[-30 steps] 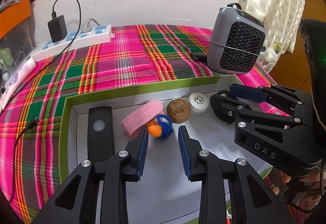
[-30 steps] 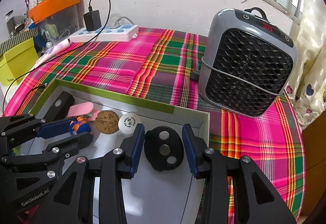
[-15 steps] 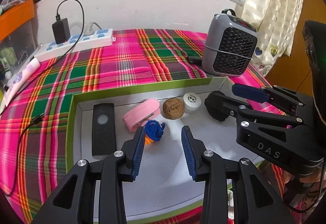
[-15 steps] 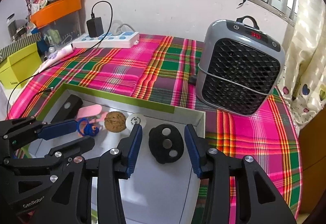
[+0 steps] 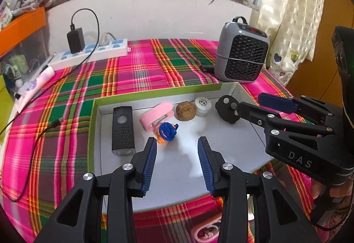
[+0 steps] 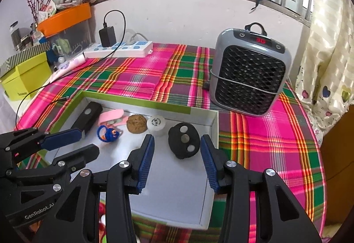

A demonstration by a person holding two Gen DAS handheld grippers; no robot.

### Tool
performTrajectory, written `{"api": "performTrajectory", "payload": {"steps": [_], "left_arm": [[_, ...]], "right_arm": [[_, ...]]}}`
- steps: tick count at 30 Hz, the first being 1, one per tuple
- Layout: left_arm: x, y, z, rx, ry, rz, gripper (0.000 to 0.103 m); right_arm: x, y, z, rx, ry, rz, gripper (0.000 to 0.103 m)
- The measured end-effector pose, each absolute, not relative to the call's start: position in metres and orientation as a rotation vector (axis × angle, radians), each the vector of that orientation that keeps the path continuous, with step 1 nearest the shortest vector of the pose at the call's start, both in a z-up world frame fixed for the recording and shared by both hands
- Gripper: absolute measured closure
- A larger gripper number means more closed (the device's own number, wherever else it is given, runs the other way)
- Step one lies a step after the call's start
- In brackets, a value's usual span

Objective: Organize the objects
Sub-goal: 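Withdraw left tool toward pink earhook while right tool moves to brown woven ball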

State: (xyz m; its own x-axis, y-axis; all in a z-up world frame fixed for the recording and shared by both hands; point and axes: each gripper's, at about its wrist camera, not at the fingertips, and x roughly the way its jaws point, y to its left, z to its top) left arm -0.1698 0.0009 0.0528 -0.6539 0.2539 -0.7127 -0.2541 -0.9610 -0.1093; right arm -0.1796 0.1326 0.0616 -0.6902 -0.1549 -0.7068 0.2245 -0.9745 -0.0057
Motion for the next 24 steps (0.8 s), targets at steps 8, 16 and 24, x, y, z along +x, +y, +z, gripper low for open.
{"api": "performTrajectory", "payload": {"steps": [8, 16, 24], "left_arm": [[-0.148, -0.002, 0.060, -1.089, 0.022, 2.665, 0.066], [-0.128, -0.006, 0.064, -1.057, 0.033, 2.693, 0.066], [-0.109, -0.007, 0.064, -1.031, 0.054, 2.716, 0.066]], "right_arm": [[-0.160, 0.135, 0.064, 1.106, 0.099, -2.724, 0.059], [-0.140, 0.141, 0.064, 1.091, 0.062, -2.734, 0.059], [-0.121, 0.148, 0.063, 1.075, 0.024, -2.746, 0.059]]}}
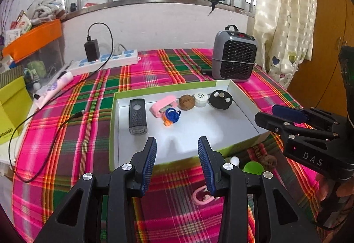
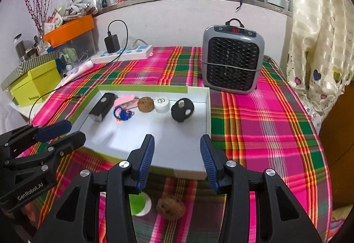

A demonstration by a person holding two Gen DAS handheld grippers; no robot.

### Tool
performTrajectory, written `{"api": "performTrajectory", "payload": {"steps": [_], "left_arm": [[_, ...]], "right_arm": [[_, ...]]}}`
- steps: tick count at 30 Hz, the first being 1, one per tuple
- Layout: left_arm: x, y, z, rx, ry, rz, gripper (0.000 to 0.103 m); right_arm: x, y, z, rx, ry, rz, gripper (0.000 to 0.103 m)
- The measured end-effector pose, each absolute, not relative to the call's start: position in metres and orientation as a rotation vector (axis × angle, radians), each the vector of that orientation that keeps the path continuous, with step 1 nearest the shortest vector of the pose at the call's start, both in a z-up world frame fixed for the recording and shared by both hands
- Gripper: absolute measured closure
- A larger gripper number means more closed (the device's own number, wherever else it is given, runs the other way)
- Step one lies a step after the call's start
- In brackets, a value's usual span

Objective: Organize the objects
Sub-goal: 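Withdraw left tool toward pink earhook while right tool moves to brown woven ball, then close left tool on pink earhook while right tool grips brown woven ball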

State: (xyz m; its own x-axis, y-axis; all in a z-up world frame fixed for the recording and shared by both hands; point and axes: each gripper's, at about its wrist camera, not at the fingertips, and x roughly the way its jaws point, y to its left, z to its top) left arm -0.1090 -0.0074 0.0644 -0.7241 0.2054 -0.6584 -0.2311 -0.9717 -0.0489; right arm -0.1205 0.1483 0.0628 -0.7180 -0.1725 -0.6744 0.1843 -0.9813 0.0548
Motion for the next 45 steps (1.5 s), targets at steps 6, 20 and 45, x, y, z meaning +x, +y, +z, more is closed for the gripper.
{"api": "performTrajectory", "payload": {"steps": [6, 20, 45], "left_arm": [[-0.101, -0.006, 0.061, -1.038, 0.057, 2.711, 0.066], [-0.083, -0.009, 0.055, -1.039, 0.071, 2.723, 0.066], [-0.075, -0.012, 0.029, -1.103, 0.013, 2.582, 0.056]], "right_arm": [[-0.111, 0.152, 0.062, 1.069, 0.014, -2.751, 0.059], [-0.089, 0.166, 0.057, 1.050, -0.035, -2.761, 0.059], [-0.069, 0.179, 0.035, 1.114, -0.090, -2.696, 0.053]]}}
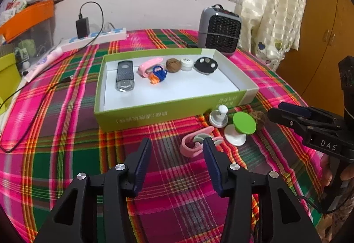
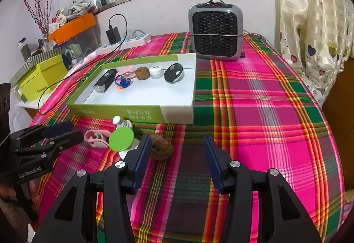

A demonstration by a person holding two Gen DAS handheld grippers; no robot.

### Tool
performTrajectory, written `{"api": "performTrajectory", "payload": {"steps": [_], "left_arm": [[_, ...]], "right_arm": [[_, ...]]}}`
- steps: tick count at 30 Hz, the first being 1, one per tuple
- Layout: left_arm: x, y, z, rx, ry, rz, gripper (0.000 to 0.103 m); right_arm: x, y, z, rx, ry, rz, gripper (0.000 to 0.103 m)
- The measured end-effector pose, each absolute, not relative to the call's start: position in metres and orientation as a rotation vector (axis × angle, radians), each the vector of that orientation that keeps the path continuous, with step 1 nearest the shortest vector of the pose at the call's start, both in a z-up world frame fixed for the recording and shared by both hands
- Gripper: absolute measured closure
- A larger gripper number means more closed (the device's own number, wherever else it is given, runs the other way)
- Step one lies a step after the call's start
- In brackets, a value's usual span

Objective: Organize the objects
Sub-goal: 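Close left tool on pink earhook while right tool grips brown woven ball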

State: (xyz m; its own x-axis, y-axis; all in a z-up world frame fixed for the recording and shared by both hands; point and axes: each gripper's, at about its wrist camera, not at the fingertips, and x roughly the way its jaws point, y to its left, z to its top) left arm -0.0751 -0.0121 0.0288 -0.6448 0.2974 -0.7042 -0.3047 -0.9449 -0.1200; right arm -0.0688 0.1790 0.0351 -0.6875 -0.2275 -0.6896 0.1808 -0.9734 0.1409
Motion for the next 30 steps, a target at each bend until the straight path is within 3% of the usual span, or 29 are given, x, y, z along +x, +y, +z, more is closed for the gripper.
{"api": "performTrajectory", "payload": {"steps": [30], "left_arm": [[-0.086, 0.010, 0.017, -1.145, 0.209, 2.422, 0.056]], "right_arm": [[-0.092, 0.154, 0.014, 1.249, 0.102, -2.584, 0.053]]}}
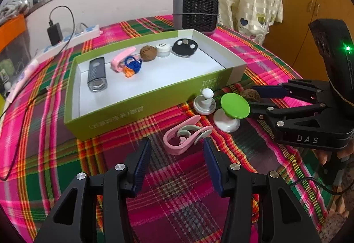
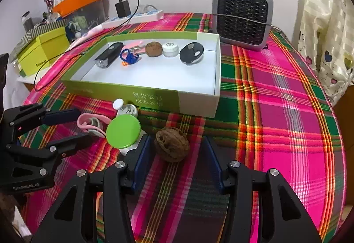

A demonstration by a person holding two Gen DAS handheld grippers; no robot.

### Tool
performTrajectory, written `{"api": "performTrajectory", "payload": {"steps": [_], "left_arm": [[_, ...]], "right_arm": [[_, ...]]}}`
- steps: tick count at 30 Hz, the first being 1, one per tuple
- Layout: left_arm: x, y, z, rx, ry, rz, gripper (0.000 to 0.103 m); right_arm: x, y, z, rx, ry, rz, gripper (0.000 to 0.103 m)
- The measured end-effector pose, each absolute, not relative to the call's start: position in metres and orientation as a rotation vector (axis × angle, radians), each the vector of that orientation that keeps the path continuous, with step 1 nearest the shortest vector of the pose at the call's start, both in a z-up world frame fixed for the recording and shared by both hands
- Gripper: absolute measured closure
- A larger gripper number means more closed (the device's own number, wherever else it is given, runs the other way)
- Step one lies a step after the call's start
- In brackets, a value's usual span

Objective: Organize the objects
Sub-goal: 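Close left tool on pink earhook while right tool grips brown woven ball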

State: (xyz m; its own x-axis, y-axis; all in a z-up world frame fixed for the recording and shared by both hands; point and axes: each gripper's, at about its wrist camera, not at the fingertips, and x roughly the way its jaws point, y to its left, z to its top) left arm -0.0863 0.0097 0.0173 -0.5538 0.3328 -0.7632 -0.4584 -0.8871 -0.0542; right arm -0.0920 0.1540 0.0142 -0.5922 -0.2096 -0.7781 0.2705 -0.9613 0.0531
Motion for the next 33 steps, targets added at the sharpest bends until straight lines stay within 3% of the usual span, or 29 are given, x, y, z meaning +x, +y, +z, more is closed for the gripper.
{"api": "performTrajectory", "payload": {"steps": [21, 25, 33], "left_arm": [[-0.109, 0.014, 0.017, -1.169, 0.227, 2.463, 0.056], [-0.110, 0.011, 0.017, -1.175, 0.211, 2.483, 0.064], [-0.110, 0.009, 0.017, -1.179, 0.201, 2.496, 0.070]], "right_arm": [[-0.099, 0.155, 0.015, 1.259, 0.128, -2.606, 0.053], [-0.099, 0.155, 0.015, 1.260, 0.139, -2.610, 0.053], [-0.099, 0.154, 0.015, 1.261, 0.156, -2.614, 0.053]]}}
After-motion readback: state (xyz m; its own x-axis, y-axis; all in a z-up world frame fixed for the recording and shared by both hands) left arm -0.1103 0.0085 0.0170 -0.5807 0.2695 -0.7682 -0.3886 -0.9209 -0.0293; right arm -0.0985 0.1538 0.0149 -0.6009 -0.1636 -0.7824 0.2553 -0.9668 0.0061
